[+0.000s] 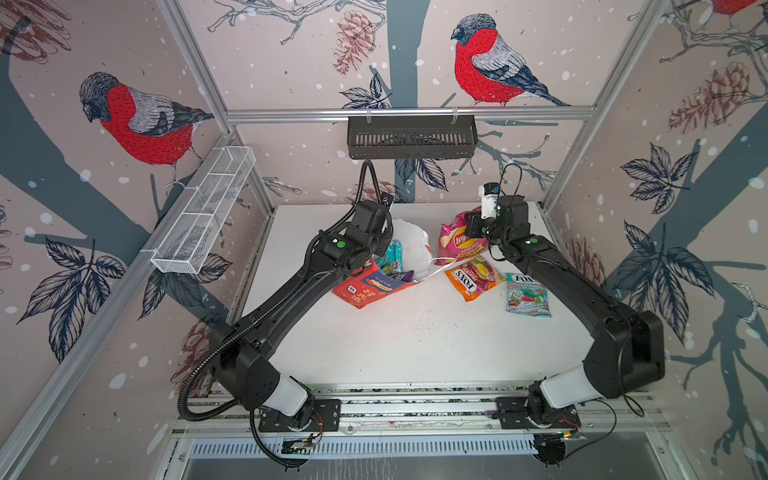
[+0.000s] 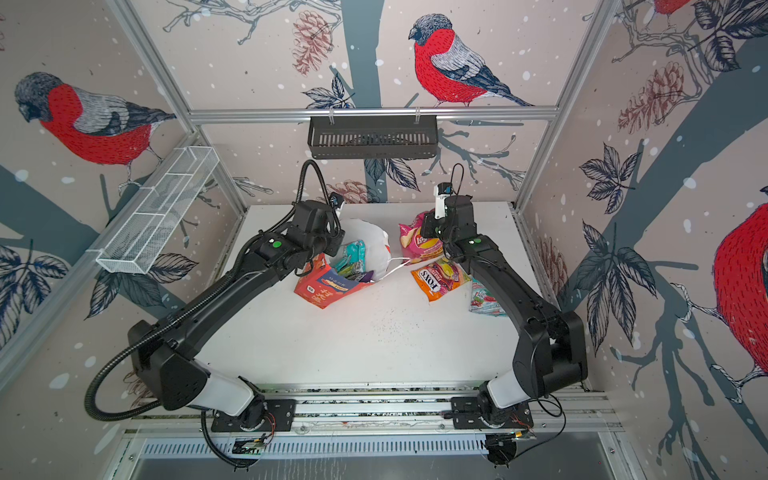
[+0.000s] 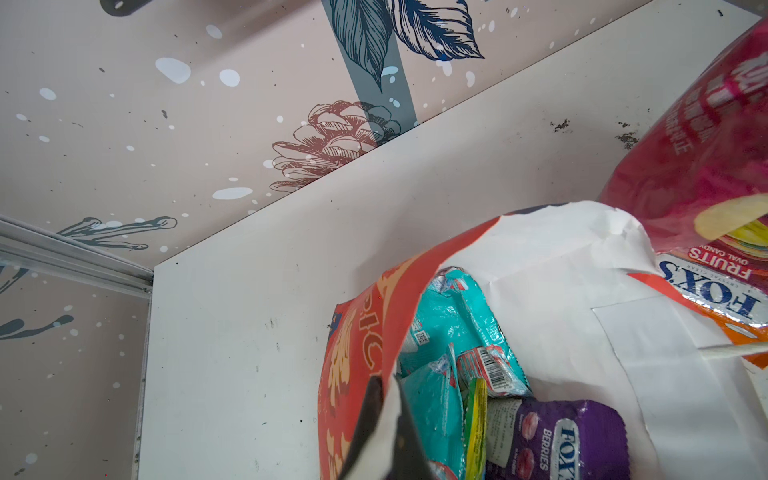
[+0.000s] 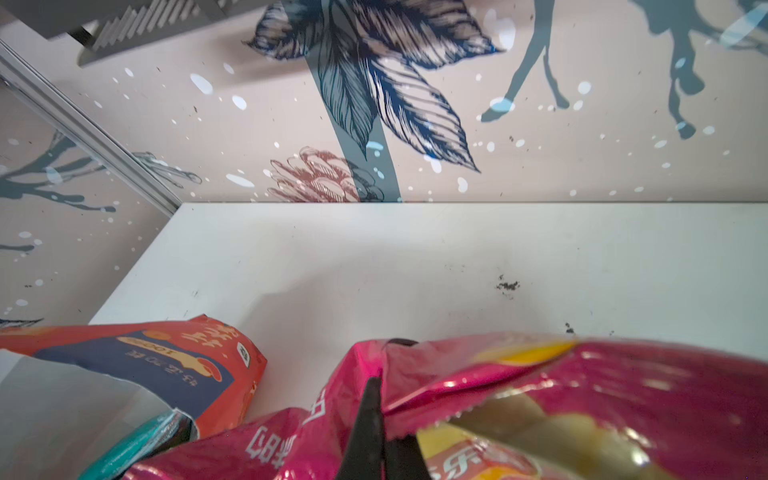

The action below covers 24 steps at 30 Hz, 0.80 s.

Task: Take the snacks out of the paper bag
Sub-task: 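Carry the pink Lay's packet away from the bag with the right gripper, then lower the pink Lay's packet onto the table beyond the bag and release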

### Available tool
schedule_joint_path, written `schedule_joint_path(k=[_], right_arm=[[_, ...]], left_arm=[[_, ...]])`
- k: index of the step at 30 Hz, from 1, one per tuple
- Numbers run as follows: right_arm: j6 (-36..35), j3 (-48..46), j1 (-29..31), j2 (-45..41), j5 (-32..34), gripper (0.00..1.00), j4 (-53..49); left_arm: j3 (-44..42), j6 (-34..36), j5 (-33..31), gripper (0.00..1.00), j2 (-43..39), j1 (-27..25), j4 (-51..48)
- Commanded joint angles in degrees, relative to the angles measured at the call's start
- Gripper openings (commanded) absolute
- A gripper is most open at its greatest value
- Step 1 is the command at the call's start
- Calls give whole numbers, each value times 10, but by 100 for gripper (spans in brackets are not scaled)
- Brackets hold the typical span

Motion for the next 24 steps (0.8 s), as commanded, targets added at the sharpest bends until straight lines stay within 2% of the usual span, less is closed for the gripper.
schedule_joint_path(k=[1,10,14,18,24], right_arm=[[5,19,4,18,-12,2,-21],[-20,78,16,97,-37,4,-91],[-39,119,19,126,-12,3,-160],[-47,109,18,105,21,2,-170],[-52,109,18,96,9,6,-159]], left_arm=[[-5,8,-6,0,-7,2,18],[-6,7,-4,0,-8,1,20],[-7,8,-4,0,-11,2,20],[-7,10,-7,0,-13,2,19],[-6,10,-5,0,-13,1,23]])
